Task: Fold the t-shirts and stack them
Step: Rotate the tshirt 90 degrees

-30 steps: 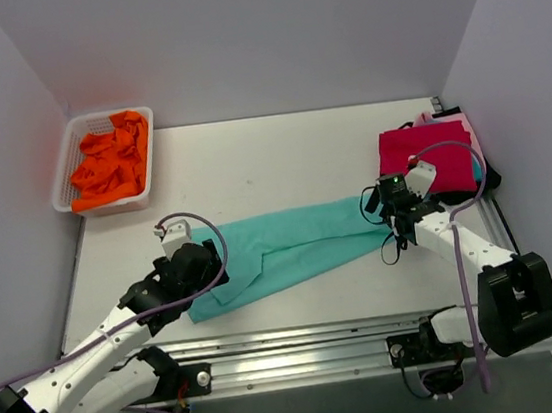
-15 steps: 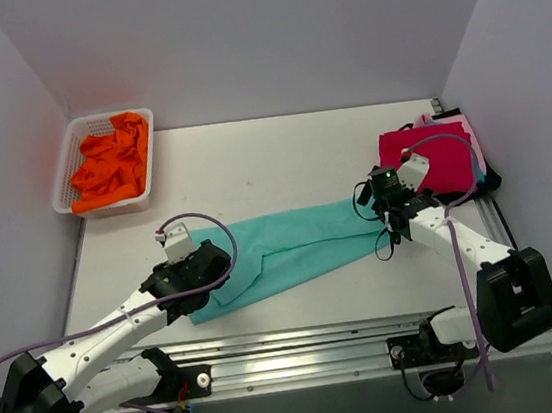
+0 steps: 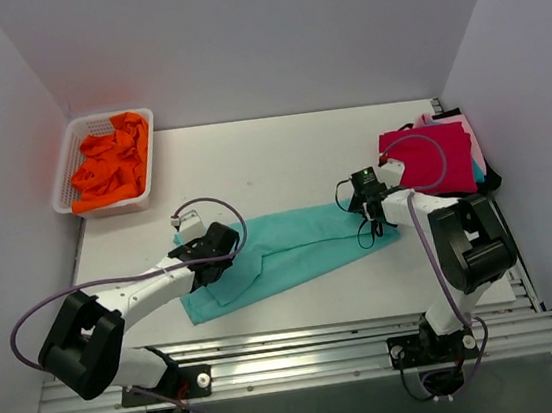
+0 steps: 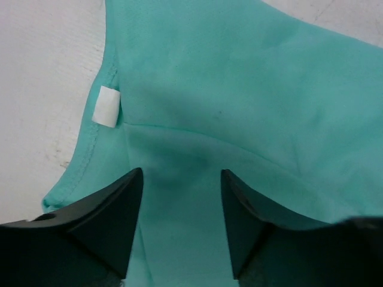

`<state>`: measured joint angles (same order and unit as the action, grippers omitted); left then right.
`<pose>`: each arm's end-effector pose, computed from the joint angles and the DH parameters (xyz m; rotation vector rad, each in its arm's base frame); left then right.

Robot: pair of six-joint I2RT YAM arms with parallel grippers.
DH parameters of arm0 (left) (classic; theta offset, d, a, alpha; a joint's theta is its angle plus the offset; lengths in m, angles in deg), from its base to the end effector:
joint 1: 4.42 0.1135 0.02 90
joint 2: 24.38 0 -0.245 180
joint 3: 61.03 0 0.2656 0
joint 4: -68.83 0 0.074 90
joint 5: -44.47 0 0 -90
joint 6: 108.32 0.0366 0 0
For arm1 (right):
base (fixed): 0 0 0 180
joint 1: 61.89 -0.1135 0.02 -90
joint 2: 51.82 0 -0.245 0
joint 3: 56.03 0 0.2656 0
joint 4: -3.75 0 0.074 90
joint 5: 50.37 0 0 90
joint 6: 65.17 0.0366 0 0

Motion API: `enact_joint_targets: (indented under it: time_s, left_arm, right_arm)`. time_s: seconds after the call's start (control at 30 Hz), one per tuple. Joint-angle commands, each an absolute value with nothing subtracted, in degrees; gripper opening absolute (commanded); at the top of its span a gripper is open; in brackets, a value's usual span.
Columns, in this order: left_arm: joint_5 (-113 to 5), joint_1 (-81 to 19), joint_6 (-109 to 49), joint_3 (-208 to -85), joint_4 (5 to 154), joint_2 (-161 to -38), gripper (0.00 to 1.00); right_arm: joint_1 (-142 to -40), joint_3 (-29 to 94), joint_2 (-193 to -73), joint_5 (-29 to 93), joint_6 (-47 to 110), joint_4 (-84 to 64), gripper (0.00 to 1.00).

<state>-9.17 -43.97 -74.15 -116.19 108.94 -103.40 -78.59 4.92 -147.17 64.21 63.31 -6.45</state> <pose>0.2156 -0.1499 0.1536 -0.5150 2.3268 0.1191 0.3285 0.0827 0.1320 0.6276 2.1746 0.0015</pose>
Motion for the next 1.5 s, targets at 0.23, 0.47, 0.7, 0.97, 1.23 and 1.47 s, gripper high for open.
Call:
enact_joint_targets:
  time_s: [0.23, 0.47, 0.7, 0.97, 1.23, 1.47]
  left_arm:
    - [-13.9, -37.6, -67.1, -120.5, 97.3, -115.8, 0.1]
    - [-17.3, -36.1, -63.7, -128.2, 94.5, -127.2, 0.02]
    - [-20.7, -30.9, -56.6, -144.8, 97.7, -136.0, 0.02]
    - [-26.2, -22.6, -48.6, -182.5, 108.7, -157.5, 0.02]
    - [-35.1, -21.7, -39.6, -232.2, 124.5, -186.2, 0.02]
    - [-52.3, -23.5, -37.3, -215.8, 102.2, -176.2, 0.64]
  right_arm:
    - [-76.7, 5.2, -150.9, 62.6, 62.3, -3.3, 0.0]
    - [-77.2, 2.1, -147.8, 59.5, 62.4, -2.6, 0.0]
    - [-85.5, -4.0, -137.1, 58.2, 70.1, -2.6, 0.0]
    - [-102.0, -14.0, -126.1, 59.2, 84.1, -3.7, 0.0]
    - [-125.6, -13.0, -124.5, 66.9, 99.5, -3.6, 0.0]
    - [-141.2, 14.5, -149.8, 78.9, 94.9, -18.5, 1.0]
